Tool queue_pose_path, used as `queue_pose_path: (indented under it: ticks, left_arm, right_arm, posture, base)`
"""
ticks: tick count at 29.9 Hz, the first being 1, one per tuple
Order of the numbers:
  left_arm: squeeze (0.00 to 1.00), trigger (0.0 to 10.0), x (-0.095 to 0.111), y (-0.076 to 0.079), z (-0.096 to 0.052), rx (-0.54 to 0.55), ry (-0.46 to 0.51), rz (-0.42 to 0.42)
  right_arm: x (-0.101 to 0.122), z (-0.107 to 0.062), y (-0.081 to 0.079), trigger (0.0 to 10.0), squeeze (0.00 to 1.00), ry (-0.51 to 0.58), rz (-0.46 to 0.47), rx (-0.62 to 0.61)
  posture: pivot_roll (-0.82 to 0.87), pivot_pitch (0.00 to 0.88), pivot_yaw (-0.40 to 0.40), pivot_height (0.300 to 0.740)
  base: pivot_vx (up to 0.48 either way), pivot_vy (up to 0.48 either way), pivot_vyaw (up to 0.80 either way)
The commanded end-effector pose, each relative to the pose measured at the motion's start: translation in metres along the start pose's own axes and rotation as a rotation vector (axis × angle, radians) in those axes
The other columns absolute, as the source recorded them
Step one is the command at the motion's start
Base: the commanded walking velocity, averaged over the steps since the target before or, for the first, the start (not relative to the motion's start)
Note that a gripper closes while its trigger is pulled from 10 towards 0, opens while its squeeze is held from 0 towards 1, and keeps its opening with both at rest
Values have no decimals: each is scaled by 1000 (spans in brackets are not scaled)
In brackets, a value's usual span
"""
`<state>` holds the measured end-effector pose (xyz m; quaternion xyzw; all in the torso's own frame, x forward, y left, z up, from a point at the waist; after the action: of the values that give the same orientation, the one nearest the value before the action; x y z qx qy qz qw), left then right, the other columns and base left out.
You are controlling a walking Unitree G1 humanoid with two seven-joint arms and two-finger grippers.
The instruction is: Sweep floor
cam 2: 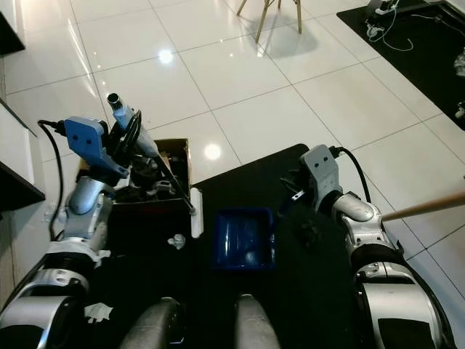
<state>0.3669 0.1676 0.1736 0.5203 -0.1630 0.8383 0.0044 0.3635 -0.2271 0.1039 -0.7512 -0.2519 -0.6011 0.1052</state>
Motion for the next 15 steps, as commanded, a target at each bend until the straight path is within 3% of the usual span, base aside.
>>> queue_pose_path:
  ticks: [1,4,8,15]
  left_arm:
    - [0,10000,-1,-10,-9,-15,-6,113]
    - [0,10000,-4,-3,-14,-37,-24,89]
    - [0,10000,-11,13,-31,-177,-84,5]
    - [0,10000,-6,9,-51,-252,-99,-52]
  right_arm:
    - [-16,0,-10,10000,0,-54,35,38]
    - [-18,1,-13,10000,0,-53,40,43]
    - [-23,1,-18,10000,0,-47,65,46]
    - [-29,1,-23,10000,0,-48,85,41]
  posture:
    - [-123,180,2,740]
    - [-120,159,3,740]
    - [-104,126,3,740]
    - [-89,99,8,740]
  base:
    - [0,0,0]
    - [0,0,0]
    - [0,0,0]
    - [0,0,0]
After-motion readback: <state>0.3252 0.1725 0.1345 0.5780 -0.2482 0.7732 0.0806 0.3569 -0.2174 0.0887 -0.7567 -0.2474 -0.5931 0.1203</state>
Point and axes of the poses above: a point about 5 cm out from each wrist's last joint towards the gripper, its own z axis pointing out of the wrist towards the gripper, its own x axis along the axis of the wrist's last joint, y = z × x, the point moved 2 cm from there along z, pointing out of the wrist towards the gripper, and after that the axes turned 6 degrees about z, right-handed, at the moved point
